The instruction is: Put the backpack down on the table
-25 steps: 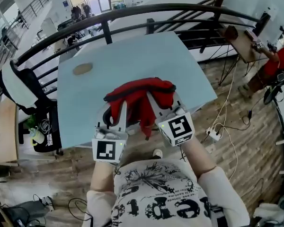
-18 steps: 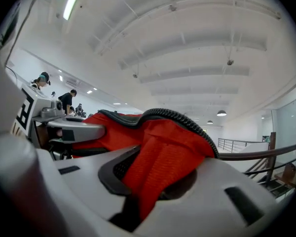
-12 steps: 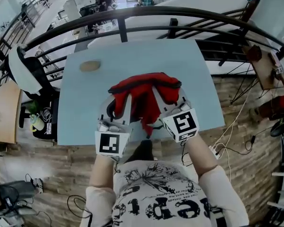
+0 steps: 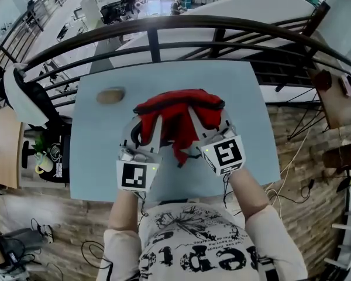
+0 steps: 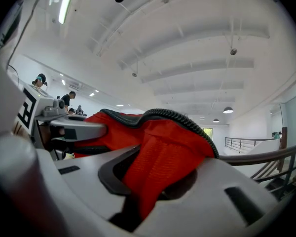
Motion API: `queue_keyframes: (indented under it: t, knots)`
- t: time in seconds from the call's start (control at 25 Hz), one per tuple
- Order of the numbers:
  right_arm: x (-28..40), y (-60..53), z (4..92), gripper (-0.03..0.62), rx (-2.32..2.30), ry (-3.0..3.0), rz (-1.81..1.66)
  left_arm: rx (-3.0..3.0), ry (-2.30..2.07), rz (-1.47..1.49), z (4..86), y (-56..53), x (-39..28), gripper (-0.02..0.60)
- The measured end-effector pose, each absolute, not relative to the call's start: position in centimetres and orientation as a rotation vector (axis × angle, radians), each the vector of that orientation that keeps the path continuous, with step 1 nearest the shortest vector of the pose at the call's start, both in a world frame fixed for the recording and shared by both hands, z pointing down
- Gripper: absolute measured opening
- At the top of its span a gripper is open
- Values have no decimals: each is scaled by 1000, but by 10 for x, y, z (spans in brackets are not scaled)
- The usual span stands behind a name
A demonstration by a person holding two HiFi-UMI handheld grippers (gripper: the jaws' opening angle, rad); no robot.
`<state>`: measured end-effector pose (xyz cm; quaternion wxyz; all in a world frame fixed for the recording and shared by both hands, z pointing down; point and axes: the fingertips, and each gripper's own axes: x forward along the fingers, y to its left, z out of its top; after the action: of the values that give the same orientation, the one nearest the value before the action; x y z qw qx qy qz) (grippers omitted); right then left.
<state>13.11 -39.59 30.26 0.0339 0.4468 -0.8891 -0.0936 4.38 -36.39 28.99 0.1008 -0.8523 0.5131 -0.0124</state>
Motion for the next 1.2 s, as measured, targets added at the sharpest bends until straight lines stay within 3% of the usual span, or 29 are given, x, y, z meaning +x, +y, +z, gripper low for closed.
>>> queue_keyframes:
  t: [0.6, 1.2]
  knots:
    - [124, -548, 326, 54, 1369, -2726, -288, -2511, 1498, -11, 309, -517, 36, 51]
    - [121, -574, 412, 61, 1340, -2715, -189, -2615, 1533, -19, 392, -545, 31, 51]
